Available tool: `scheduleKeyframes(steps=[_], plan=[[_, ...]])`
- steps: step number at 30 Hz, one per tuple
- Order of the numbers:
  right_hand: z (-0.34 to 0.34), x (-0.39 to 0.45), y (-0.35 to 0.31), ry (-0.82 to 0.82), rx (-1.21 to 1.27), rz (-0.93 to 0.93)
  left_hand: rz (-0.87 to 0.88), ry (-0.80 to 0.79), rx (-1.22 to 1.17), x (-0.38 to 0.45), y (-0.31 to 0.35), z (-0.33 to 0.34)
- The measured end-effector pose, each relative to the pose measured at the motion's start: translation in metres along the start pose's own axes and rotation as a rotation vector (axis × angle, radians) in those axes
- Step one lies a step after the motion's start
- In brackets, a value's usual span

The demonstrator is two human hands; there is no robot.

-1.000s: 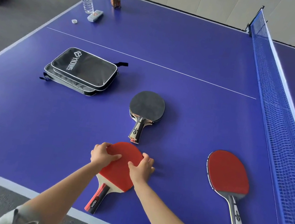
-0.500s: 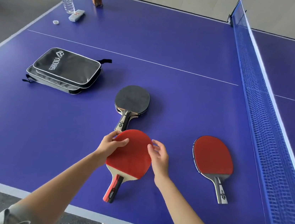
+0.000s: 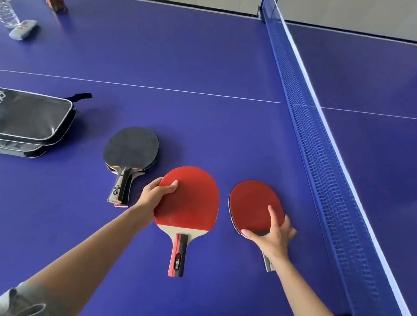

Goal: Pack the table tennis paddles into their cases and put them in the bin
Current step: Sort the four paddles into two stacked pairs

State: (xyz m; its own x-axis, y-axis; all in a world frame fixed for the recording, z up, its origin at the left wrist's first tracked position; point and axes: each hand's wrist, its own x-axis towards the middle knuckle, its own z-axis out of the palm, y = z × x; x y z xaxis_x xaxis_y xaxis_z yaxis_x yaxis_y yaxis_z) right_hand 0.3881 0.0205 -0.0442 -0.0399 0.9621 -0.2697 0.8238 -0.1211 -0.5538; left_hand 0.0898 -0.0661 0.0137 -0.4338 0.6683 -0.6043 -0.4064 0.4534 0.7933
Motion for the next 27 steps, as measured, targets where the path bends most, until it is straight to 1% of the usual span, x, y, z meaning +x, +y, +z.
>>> scheduleKeyframes(steps=[5, 10, 13, 17, 21, 24, 25, 27], plan=[[0.021, 0.006, -0.017, 0.085, 0.001, -0.039, -0.03, 0.022, -0.031, 0.018, 0.007, -0.002], [0.049, 0.015, -0.057, 0.137, 0.038, -0.074, -0.051, 0.04, -0.053, 0.035, 0.015, -0.012], [0.068, 0.026, -0.094, 0.122, -0.001, -0.095, -0.053, 0.061, -0.044, 0.046, 0.022, -0.019], [0.088, 0.044, -0.137, 0.115, -0.033, -0.078, -0.053, 0.074, -0.043, 0.061, 0.033, -0.021], [0.094, 0.06, -0.152, 0.1, -0.07, -0.084, -0.044, 0.081, -0.051, 0.077, 0.046, -0.02], [0.085, 0.068, -0.153, 0.007, -0.116, -0.055, -0.052, 0.079, -0.046, 0.088, 0.051, -0.019], [0.081, 0.071, -0.15, -0.014, -0.08, -0.045, -0.057, 0.078, -0.048, 0.091, 0.052, -0.018], [0.066, 0.081, -0.145, -0.041, 0.139, -0.007, -0.062, 0.069, -0.06, 0.098, 0.055, -0.013]])
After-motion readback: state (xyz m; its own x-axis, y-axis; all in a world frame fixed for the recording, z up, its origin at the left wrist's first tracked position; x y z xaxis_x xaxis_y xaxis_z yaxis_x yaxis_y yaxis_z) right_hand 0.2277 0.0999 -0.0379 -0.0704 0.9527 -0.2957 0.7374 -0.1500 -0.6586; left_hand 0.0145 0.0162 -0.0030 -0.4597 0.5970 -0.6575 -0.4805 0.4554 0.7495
